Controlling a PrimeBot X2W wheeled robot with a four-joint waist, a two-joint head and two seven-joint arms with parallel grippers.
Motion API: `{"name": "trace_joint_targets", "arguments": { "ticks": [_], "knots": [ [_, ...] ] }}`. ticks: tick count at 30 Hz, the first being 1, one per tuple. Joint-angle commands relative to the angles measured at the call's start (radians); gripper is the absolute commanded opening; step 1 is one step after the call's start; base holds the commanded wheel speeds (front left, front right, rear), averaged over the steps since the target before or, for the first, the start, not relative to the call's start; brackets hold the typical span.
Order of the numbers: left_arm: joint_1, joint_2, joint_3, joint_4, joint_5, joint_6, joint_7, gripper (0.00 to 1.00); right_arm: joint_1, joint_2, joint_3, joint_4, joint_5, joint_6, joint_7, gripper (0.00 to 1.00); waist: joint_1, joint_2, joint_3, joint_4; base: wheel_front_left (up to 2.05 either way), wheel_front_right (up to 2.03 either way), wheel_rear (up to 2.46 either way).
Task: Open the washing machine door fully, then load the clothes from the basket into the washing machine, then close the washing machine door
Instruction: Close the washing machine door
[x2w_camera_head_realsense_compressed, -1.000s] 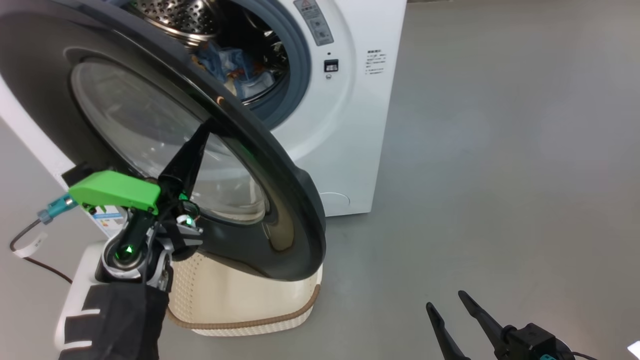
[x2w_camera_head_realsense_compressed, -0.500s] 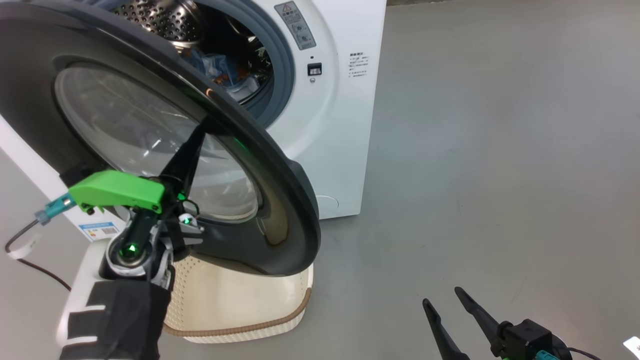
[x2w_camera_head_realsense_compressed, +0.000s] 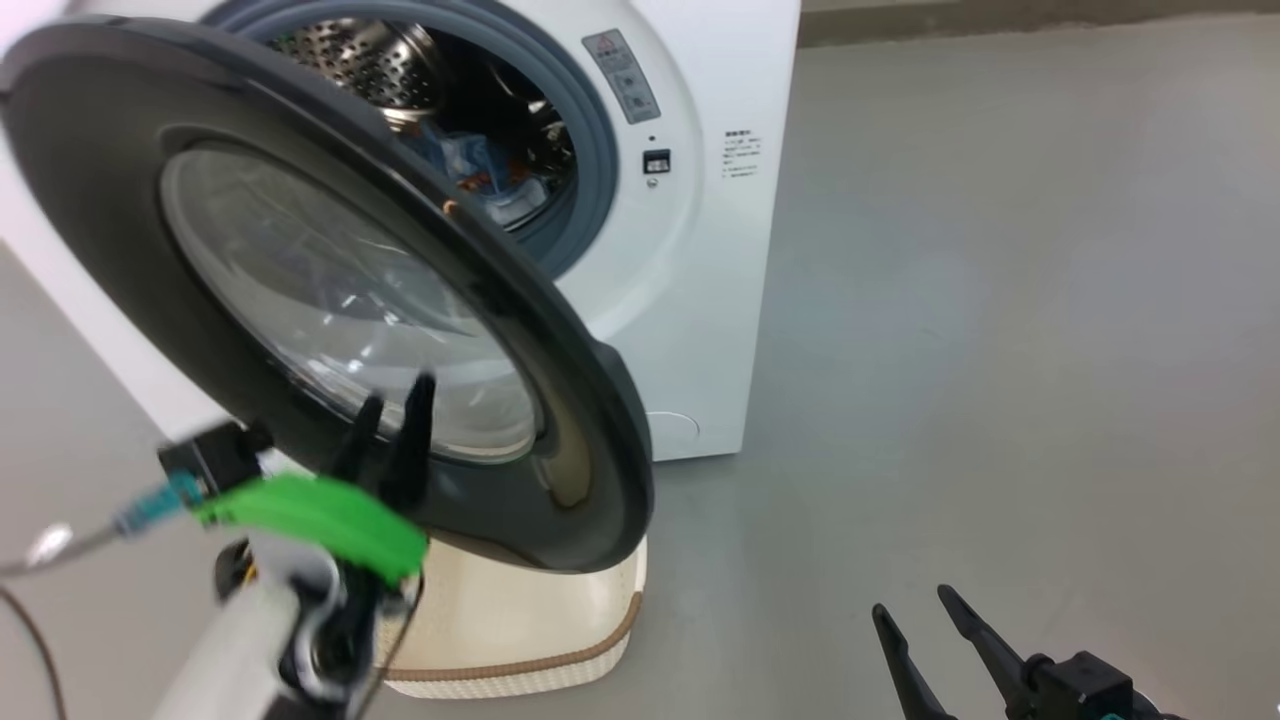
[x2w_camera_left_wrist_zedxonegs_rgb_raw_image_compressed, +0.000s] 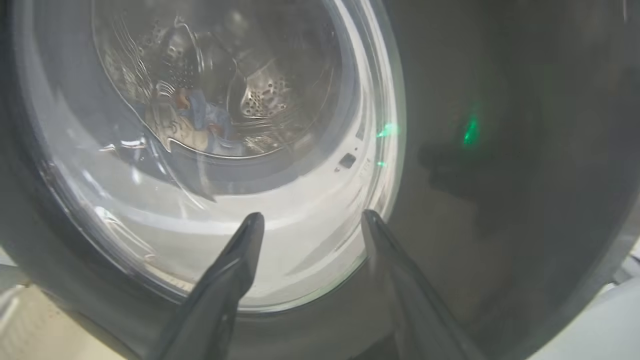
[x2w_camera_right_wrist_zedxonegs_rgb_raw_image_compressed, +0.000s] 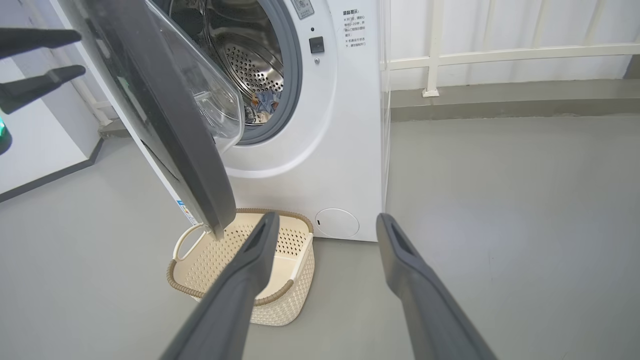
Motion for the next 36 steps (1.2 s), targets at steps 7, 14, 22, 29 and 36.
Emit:
{"name": "trace_joint_targets", "arguments": {
  "ticks": [7, 14, 22, 29, 36],
  "knots": [
    [0.119, 0.064, -0.03, -0.046, 0.217, 0.099, -0.137, 1.0, 0.009, -0.009, 0.009, -0.034, -0.008, 0.002, -0.005, 1.0, 0.0, -0.0001, -0.028, 0.03, 0.0, 0.0, 0.0],
    [0.365, 0.015, 0.123, -0.2, 0.44, 0.186, -0.155, 1.0, 0.02, -0.017, -0.009, -0.042, -0.01, 0.002, -0.005, 1.0, 0.0, -0.0001, -0.054, 0.037, 0.0, 0.0, 0.0],
    [0.555, -0.074, 0.297, -0.29, 0.659, 0.19, -0.155, 1.0, 0.031, -0.016, -0.026, -0.05, -0.01, 0.002, -0.005, 1.0, 0.0, -0.0001, -0.062, 0.041, 0.0, 0.0, 0.0],
    [0.631, -0.106, 0.375, -0.319, 0.773, 0.16, -0.155, 1.0, 0.046, -0.011, -0.062, -0.061, -0.015, 0.002, -0.005, 1.0, 0.0, -0.0001, -0.071, 0.053, 0.0, 0.0, 0.0],
    [0.65, -0.117, 0.404, -0.321, 0.8, 0.128, -0.155, 1.0, 0.055, -0.001, -0.078, -0.067, -0.02, 0.002, -0.005, 1.0, 0.0, -0.0001, -0.071, 0.061, 0.0, 0.0, 0.0]
  ]
}}
